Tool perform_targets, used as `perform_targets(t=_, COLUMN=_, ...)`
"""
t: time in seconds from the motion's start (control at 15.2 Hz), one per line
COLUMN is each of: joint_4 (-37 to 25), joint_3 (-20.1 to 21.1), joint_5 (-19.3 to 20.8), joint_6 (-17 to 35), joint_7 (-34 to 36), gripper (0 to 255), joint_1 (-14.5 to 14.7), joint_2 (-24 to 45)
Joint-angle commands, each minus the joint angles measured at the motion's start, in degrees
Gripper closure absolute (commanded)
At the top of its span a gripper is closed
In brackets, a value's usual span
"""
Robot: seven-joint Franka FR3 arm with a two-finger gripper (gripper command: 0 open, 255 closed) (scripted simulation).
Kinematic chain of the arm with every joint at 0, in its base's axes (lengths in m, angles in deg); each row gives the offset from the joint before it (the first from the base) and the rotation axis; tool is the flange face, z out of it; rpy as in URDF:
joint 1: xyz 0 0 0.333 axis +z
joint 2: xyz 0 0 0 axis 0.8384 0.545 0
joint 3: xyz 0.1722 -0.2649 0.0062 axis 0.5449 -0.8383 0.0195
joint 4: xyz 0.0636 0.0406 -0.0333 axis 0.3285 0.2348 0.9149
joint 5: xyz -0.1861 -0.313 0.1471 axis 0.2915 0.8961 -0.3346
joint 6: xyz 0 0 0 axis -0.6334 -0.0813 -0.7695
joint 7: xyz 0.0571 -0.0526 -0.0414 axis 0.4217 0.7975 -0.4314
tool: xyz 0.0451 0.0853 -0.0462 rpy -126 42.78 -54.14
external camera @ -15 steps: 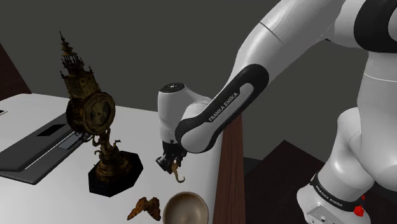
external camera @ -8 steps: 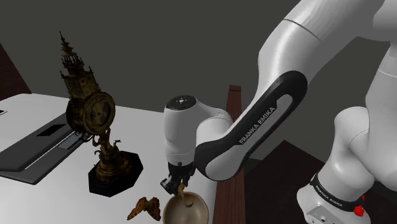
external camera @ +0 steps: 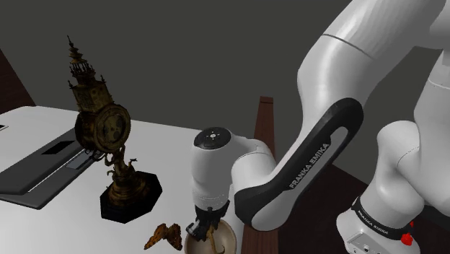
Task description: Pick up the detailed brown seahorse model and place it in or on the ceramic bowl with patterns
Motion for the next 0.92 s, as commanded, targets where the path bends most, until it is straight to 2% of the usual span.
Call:
perform_targets(t=0.0, joint_4=-0.3, joint_3=-0.4, joint_5=0.6, joint_6=1.4, joint_7=0.1, gripper=255, joint_1=0.0, joint_2=1.6)
perform_targets(t=0.59, joint_4=-1.2, joint_3=-2.4, joint_5=3.5, joint_6=7.9, joint_7=2.2, gripper=255, joint_1=1.4, joint_2=9.2)
perform_targets(t=0.86, joint_4=-1.2, joint_3=-2.4, joint_5=3.5, joint_6=7.9, joint_7=2.1, gripper=255, joint_1=1.4, joint_2=9.2)
